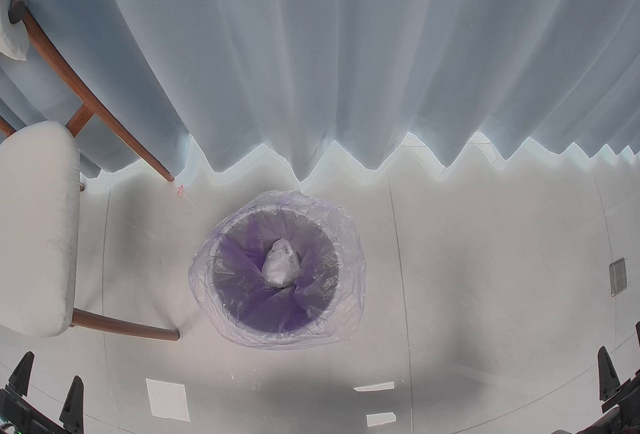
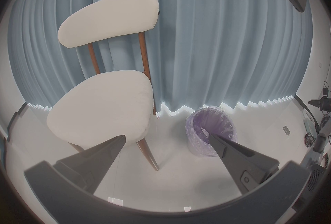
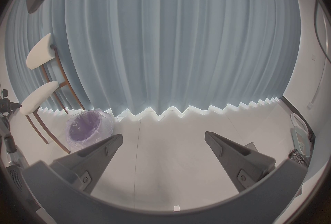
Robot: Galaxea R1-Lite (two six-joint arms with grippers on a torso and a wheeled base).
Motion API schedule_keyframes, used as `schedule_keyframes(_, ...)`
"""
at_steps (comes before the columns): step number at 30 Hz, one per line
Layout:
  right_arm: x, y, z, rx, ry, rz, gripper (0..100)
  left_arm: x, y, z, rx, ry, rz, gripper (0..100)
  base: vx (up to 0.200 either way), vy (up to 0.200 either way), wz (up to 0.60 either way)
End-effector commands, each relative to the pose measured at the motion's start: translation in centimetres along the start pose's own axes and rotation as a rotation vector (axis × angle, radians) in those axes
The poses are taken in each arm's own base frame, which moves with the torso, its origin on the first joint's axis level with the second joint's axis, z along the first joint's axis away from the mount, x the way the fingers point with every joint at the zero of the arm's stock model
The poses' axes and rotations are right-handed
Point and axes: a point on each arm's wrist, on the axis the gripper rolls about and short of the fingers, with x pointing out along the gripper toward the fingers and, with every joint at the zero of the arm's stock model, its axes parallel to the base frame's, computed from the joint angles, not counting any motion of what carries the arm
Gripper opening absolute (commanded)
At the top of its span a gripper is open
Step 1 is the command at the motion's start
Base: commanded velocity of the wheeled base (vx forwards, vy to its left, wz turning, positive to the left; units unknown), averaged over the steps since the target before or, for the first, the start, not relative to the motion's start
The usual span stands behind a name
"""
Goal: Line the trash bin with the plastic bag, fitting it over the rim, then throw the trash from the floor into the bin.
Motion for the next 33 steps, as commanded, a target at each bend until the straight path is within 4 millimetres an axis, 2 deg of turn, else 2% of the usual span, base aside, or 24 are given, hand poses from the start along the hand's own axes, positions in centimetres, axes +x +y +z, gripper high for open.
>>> schedule_keyframes(1, -0.03, 0.00, -0.54, 0.000, -0.003, 0.003, 100, 0.04, 0.01, -0.46, 0.001, 0.005, 0.000, 100, 0.000, 0.200, 0.00)
schedule_keyframes(25, -0.03, 0.01, -0.54, 0.000, -0.003, 0.006, 100, 0.04, 0.01, -0.41, -0.002, 0.005, 0.000, 100, 0.000, 0.200, 0.00)
schedule_keyframes(31, -0.03, 0.00, -0.54, 0.000, -0.003, 0.005, 100, 0.04, 0.01, -0.41, 0.001, 0.005, 0.000, 100, 0.000, 0.000, 0.00)
schedule_keyframes(33, -0.03, 0.00, -0.54, 0.000, -0.003, 0.005, 100, 0.04, 0.01, -0.41, 0.000, 0.005, 0.000, 100, -0.200, 0.000, 0.00)
